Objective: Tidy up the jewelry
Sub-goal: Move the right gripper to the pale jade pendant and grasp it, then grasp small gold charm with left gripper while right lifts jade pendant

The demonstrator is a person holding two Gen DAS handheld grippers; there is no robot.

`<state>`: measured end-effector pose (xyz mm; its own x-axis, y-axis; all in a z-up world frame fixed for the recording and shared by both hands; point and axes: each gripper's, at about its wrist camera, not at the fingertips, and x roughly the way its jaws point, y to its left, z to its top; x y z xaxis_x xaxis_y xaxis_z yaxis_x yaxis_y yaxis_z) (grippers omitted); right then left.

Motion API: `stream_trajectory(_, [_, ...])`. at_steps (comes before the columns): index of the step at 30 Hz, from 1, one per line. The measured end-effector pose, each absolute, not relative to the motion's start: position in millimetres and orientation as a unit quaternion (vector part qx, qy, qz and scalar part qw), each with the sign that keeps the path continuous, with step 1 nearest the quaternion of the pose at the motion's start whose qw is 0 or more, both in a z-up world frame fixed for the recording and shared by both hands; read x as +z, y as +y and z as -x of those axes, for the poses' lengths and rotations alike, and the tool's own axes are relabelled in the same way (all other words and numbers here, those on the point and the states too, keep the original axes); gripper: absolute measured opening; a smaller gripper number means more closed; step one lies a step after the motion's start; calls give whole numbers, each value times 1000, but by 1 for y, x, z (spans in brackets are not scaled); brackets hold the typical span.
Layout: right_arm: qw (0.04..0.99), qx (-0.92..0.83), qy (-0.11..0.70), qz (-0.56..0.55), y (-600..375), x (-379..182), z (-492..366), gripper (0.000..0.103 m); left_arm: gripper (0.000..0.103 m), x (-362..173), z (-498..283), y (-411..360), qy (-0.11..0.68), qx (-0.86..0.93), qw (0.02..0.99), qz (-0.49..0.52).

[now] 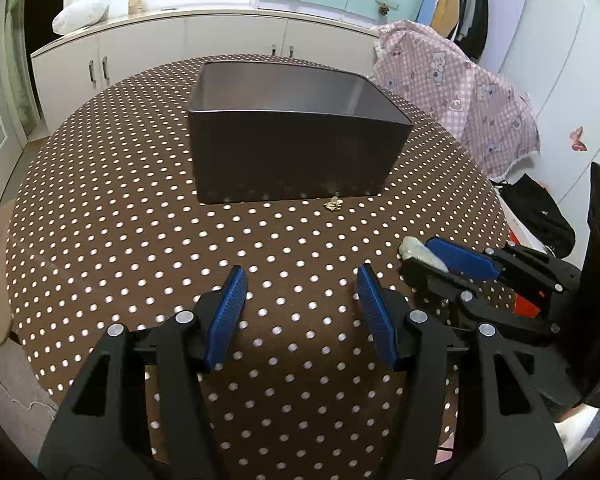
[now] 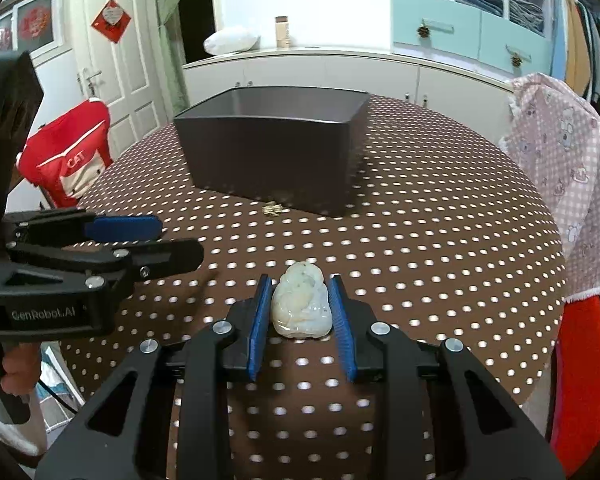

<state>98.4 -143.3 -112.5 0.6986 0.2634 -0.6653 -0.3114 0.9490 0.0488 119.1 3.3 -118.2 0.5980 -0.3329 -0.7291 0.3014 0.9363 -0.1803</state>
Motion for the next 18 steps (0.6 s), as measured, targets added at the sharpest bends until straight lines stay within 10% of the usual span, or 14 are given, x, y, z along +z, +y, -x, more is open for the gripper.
stream_trajectory(14, [929,136,343,8,-175,-107,-115,17,51,-117,-149,-33,414,-201,888,3])
stream_trajectory(18, [927,129,353,-4,-184,-111,-118,34,51,-116,-156,-36,416,-200,887,4])
